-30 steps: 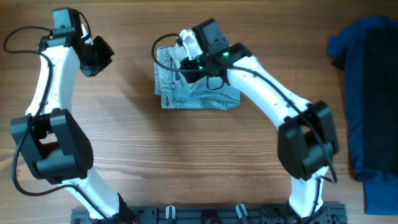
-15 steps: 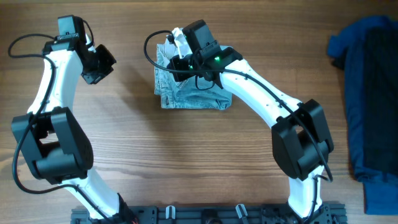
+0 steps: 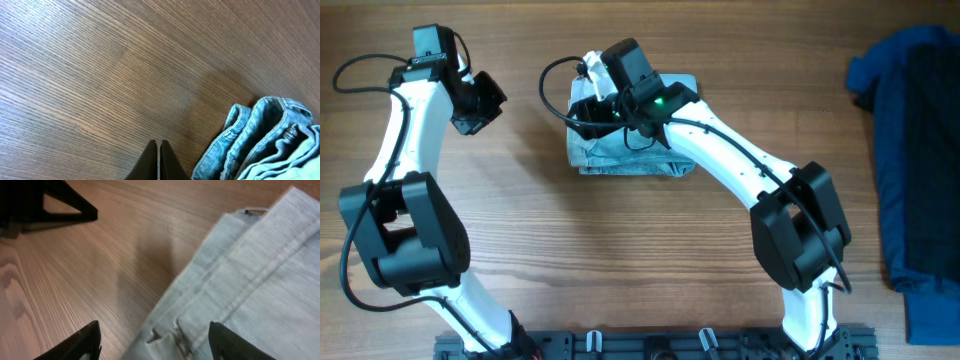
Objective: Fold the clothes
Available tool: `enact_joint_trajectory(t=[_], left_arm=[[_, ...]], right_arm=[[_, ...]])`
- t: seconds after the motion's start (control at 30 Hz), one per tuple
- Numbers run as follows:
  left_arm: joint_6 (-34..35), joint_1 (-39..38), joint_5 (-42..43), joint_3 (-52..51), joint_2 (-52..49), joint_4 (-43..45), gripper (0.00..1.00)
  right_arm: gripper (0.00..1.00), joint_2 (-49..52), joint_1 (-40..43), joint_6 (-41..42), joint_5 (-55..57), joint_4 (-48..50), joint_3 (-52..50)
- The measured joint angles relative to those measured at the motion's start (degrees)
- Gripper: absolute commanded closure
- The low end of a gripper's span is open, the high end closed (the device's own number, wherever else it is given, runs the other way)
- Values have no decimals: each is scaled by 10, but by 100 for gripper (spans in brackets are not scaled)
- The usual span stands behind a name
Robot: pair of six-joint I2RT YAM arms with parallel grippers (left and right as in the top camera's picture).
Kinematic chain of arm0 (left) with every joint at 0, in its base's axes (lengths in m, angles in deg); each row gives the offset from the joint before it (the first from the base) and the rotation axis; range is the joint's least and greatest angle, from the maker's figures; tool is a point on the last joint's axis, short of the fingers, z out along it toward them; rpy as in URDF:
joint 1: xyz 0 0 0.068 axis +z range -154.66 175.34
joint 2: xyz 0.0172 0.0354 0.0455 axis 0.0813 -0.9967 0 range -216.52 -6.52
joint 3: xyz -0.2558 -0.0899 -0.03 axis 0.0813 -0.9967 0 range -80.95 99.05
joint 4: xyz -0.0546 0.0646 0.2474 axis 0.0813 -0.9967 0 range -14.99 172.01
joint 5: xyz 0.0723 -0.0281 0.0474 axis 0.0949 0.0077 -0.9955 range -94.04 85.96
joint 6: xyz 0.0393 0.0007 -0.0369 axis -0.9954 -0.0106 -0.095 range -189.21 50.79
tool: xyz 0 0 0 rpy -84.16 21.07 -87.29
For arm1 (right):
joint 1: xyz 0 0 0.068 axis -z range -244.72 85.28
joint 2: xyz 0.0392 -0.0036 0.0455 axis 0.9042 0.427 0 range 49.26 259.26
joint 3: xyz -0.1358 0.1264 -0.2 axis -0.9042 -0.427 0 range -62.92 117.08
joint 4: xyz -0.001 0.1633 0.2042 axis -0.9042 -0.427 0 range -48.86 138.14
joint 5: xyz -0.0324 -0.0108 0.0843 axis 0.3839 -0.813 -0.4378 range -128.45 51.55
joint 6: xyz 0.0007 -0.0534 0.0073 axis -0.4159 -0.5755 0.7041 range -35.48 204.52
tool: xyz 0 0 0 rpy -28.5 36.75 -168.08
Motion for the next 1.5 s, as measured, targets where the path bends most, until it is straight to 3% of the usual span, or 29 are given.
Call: enact_joint_trajectory(t=[0.07,0.17,0.2,0.23,0.27,0.33,0.53,0.73,1.17,1.5], left_arm=[[-2,0,18,0,1,6,96],[-11,0,66,0,12,15,96],[-16,-3,95,0,20,21,96],[-20,-5,113,0,27,25,96],[-27,-11,138,0,35,31,96],[-46,-26,180,0,45,44,94],[-79,-97,245,0,38,78,93],[-88,-153,264,0,-5,103,91],[-90,-165,205,0,-95,102,96],[-87,-165,205,0,-126,114,96]], right_arm=[[32,-5,12,-3,-1,-26,0],[46,-26,41,-9,-2,-86,0],[55,-40,57,-9,-2,-120,0],[73,-56,74,-9,-2,-148,0],[83,-68,88,-10,-2,-172,0],[96,-89,118,-16,-2,-216,2],[96,-95,161,-37,-9,-253,-18],[96,-94,159,-74,-26,-189,-109],[94,-94,159,-75,-10,-38,-287],[96,-94,158,-65,-8,-11,-311]])
